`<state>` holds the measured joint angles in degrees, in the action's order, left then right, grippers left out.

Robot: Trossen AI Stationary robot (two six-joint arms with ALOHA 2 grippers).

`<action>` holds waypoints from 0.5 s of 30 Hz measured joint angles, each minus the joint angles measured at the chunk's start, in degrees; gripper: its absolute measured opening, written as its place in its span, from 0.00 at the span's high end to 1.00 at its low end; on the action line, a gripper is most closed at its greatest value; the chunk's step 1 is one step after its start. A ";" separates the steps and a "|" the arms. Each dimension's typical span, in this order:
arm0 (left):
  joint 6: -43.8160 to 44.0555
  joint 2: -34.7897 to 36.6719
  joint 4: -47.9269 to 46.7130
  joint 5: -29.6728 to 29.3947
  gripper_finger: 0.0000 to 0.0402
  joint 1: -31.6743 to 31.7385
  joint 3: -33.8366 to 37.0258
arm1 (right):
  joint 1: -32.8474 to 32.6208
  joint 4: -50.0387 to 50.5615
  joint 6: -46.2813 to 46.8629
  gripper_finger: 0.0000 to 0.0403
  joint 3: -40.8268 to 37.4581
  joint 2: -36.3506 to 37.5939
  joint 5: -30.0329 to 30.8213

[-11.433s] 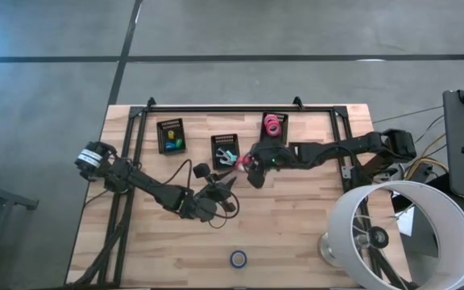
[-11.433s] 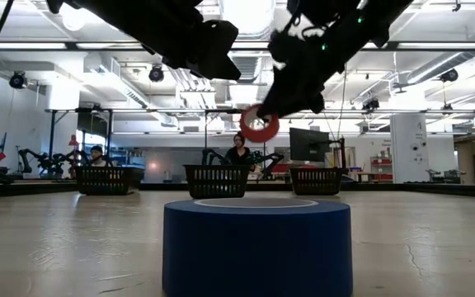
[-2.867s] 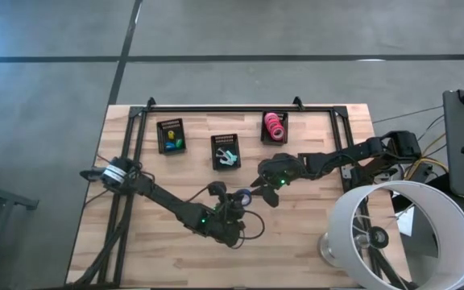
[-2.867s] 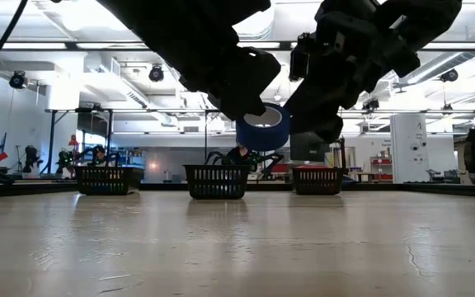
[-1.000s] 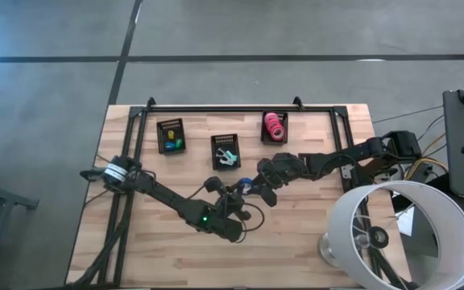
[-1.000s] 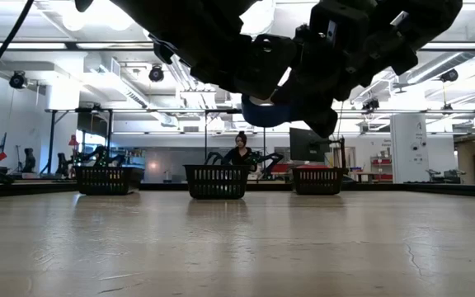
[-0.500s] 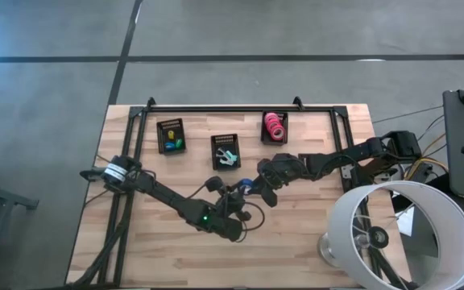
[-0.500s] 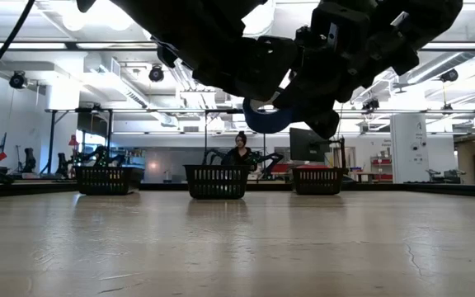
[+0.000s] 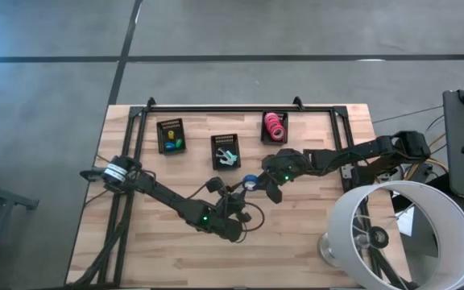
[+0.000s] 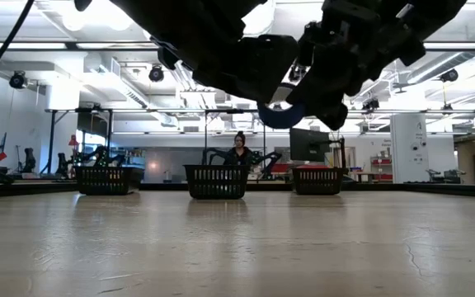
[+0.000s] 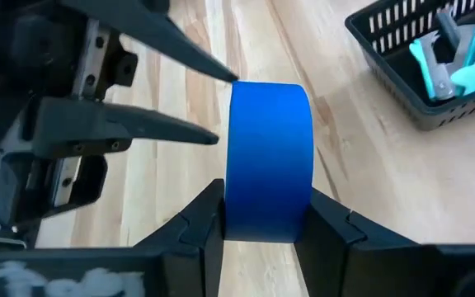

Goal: Pick and place Stapler, Stapler remover, tape
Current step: Put the blue tape into the right black bin

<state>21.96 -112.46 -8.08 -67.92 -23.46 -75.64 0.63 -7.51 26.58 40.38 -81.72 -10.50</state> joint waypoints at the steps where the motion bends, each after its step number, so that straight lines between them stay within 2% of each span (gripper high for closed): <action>1: 0.03 0.00 -0.02 0.00 0.68 0.00 0.00 | 0.08 0.52 -0.71 0.72 0.00 0.48 0.00; 5: 1.31 0.00 -0.04 1.34 0.66 -0.04 0.00 | 0.59 3.72 -1.88 0.72 0.00 3.14 0.93; 15: 2.26 0.00 -0.22 6.81 0.69 -0.24 0.00 | 3.58 20.79 -7.44 0.72 0.00 13.71 13.45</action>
<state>24.22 -112.46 -8.30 -61.11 -23.70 -75.64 4.21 13.28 19.14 40.38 -68.01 2.95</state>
